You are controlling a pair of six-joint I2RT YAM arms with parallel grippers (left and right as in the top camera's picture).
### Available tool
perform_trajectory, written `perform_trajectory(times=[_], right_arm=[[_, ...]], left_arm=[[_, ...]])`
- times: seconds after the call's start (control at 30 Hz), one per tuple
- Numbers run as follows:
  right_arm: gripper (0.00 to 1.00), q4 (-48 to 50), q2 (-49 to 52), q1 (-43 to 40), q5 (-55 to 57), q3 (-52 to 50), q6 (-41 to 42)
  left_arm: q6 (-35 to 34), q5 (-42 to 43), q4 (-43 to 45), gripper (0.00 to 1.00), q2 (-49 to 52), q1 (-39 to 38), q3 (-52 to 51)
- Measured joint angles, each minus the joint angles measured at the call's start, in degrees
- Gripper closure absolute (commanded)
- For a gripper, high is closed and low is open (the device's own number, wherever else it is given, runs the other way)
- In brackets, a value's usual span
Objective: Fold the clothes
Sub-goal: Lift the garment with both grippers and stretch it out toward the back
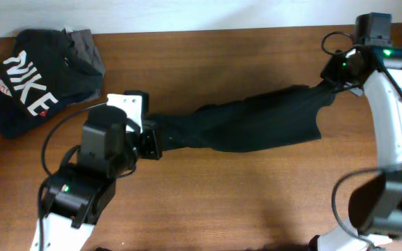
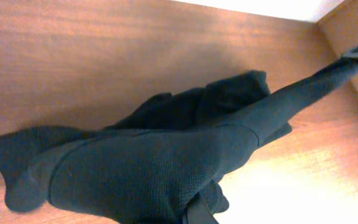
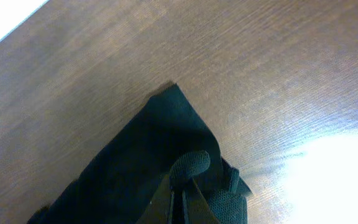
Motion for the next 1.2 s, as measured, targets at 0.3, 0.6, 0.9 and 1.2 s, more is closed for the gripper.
perform_trajectory(times=[0.3,0.6,0.9,1.2], right_arm=[[0.96,-8.5,-21.2,0.0,0.0,0.0,-1.0],[0.96,-8.7,-38.8,0.0,0.0,0.2,-1.9],[0.96,3.3,-31.9,0.0,-1.5,0.7,-2.6],[0.96,22.5,-14.1,0.0,-11.5,0.6,-3.5]], left_arm=[[0.0,-4.0,-5.6,0.99,-6.2,0.0,10.4],[0.0,-5.7,-7.7,0.99,-6.7,0.0,20.9],[2.7,-13.9,6.5,0.99,3.4,0.0,22.1],[9.0,-15.9,31.9,0.99,31.2,2.5,28.4]])
